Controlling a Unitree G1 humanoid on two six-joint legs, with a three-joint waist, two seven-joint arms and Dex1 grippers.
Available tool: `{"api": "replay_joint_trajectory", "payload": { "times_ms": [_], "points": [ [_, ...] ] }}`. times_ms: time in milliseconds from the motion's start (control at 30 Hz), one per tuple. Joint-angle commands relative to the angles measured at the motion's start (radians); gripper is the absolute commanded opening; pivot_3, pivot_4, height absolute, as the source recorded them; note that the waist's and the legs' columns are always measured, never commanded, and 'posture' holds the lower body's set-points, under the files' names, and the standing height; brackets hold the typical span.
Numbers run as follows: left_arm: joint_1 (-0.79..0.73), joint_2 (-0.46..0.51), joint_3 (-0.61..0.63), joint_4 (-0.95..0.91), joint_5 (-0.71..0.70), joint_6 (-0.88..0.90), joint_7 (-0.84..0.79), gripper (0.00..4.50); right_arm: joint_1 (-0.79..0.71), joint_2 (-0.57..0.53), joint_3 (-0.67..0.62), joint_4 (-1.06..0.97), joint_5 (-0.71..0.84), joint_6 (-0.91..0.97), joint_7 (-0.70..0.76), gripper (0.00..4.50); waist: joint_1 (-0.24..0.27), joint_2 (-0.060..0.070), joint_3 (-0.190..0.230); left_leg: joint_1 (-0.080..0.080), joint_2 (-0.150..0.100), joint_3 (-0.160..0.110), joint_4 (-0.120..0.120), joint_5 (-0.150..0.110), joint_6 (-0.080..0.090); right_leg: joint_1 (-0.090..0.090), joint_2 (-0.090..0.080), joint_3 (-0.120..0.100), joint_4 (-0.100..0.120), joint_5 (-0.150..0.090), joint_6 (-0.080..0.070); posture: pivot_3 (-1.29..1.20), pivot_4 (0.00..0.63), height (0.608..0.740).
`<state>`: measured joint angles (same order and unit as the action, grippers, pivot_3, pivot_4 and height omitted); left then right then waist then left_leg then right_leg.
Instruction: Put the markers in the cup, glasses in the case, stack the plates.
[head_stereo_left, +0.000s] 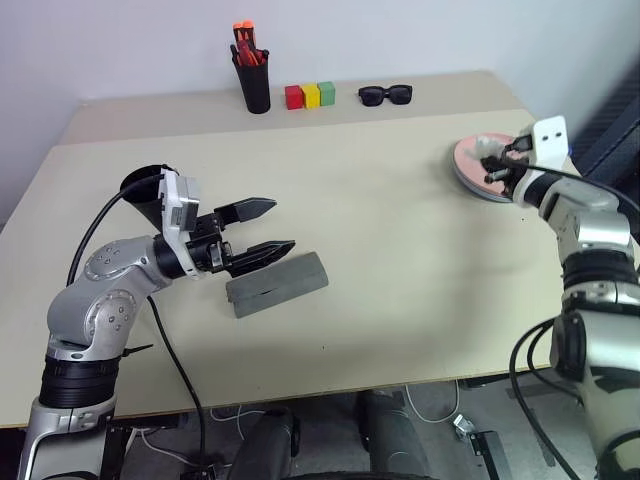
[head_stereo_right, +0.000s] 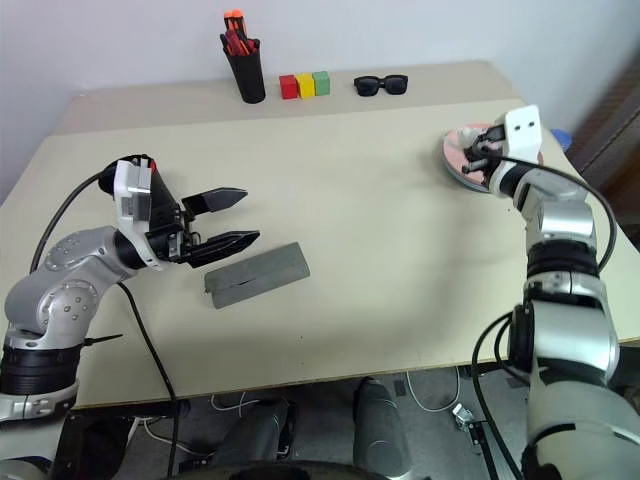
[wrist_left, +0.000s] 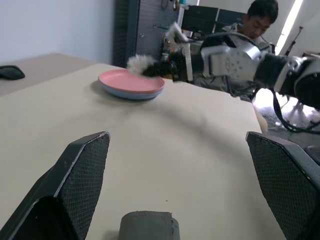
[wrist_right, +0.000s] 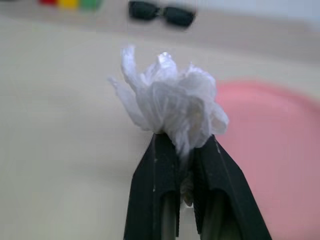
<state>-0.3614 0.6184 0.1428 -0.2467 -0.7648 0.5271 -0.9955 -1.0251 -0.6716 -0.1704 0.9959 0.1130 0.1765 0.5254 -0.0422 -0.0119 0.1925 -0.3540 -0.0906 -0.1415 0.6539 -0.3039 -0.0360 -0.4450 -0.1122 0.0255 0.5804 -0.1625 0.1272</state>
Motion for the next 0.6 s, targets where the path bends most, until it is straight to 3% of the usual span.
{"api": "replay_joint_trajectory", "payload": {
  "times_ms": [33, 100, 300, 500, 600],
  "points": [
    [-0.007, 0.006, 0.020, -0.026, -0.001, -0.008, 0.012, 4.50, -0.077, -0.010, 0.023, 0.152, -0.072, -0.068, -0.119, 0.40, 0.002, 0.000, 0.000, 0.000, 0.000, 0.000, 0.000, 0.000, 0.000, 0.000, 0.000, 0.000, 0.000, 0.000, 0.000, 0.00, 0.150, 0.740],
    [-0.005, 0.008, 0.022, -0.031, -0.004, -0.003, 0.019, 4.50, -0.108, 0.002, 0.025, 0.210, -0.082, -0.100, -0.133, 1.09, 0.002, 0.000, 0.000, -0.001, 0.000, 0.000, 0.000, 0.000, 0.000, 0.000, 0.000, 0.000, -0.001, 0.000, 0.000, 0.00, 0.150, 0.740],
    [0.035, 0.022, 0.045, -0.066, -0.013, 0.001, 0.037, 4.50, -0.145, 0.013, 0.040, 0.285, -0.135, -0.167, -0.220, 3.99, -0.005, 0.000, 0.000, 0.000, 0.000, 0.000, -0.001, 0.001, -0.002, 0.000, 0.000, 0.000, -0.001, 0.000, 0.000, 0.00, 0.150, 0.740],
    [0.064, 0.025, 0.070, -0.092, -0.029, 0.011, 0.065, 4.50, -0.173, 0.036, -0.016, 0.235, -0.064, -0.249, -0.118, 3.99, -0.003, 0.000, 0.000, 0.000, 0.000, 0.001, -0.001, 0.000, 0.000, 0.000, 0.000, 0.001, -0.001, 0.000, 0.000, 0.00, 0.150, 0.740],
    [0.085, 0.023, 0.098, -0.101, -0.032, -0.001, 0.078, 4.50, -0.120, 0.086, -0.058, 0.082, 0.069, -0.254, 0.179, 3.99, -0.009, 0.000, 0.000, 0.000, 0.000, 0.001, -0.001, 0.000, 0.000, 0.000, 0.000, 0.001, -0.001, 0.000, 0.000, 0.00, 0.150, 0.740]
  ]
}}
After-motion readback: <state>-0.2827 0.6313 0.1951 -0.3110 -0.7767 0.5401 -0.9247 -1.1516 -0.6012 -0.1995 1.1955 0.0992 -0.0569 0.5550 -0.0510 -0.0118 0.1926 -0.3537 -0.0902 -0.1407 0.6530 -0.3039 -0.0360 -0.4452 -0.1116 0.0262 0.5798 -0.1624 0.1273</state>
